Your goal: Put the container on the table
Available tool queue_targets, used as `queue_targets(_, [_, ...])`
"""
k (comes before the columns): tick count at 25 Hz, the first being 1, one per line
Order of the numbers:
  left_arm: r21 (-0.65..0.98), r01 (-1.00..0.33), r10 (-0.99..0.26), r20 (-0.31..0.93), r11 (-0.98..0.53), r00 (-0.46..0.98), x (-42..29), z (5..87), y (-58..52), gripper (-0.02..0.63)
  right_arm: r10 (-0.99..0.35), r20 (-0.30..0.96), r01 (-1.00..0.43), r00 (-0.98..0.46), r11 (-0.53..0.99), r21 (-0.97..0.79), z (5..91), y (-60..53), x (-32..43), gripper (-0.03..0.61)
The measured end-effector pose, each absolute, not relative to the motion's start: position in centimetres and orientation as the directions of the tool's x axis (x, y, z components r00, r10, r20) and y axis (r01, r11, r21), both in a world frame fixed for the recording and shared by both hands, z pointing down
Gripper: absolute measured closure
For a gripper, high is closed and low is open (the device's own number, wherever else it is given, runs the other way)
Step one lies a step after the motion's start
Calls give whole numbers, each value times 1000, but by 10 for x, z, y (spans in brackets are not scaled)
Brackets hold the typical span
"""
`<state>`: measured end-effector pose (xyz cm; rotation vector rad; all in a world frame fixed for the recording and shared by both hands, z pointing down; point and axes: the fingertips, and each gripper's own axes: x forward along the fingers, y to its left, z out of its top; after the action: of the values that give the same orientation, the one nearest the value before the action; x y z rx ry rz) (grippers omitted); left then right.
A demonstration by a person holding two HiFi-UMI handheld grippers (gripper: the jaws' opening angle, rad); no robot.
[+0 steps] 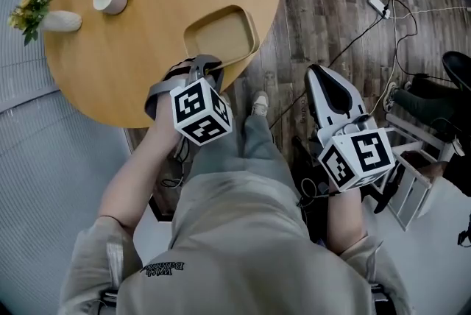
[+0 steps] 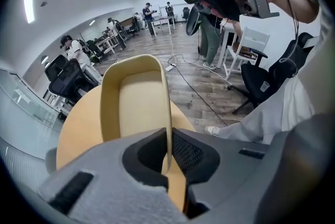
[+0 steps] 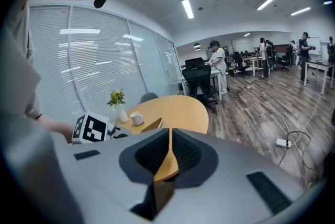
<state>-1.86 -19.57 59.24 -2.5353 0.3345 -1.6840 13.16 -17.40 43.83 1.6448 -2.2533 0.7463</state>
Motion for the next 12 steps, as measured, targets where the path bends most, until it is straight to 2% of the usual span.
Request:
queue_targets(9, [-115,-127,-149,941,-985,304,-25,653,-181,584,-776,534,-937,-337,223,-267,473,-177,131,541])
queue_targets(12, [-166,-93,-185,948,-982,259,-28,670,-182,584,-766,546,-937,-340,225,-268,480,-176,133,542])
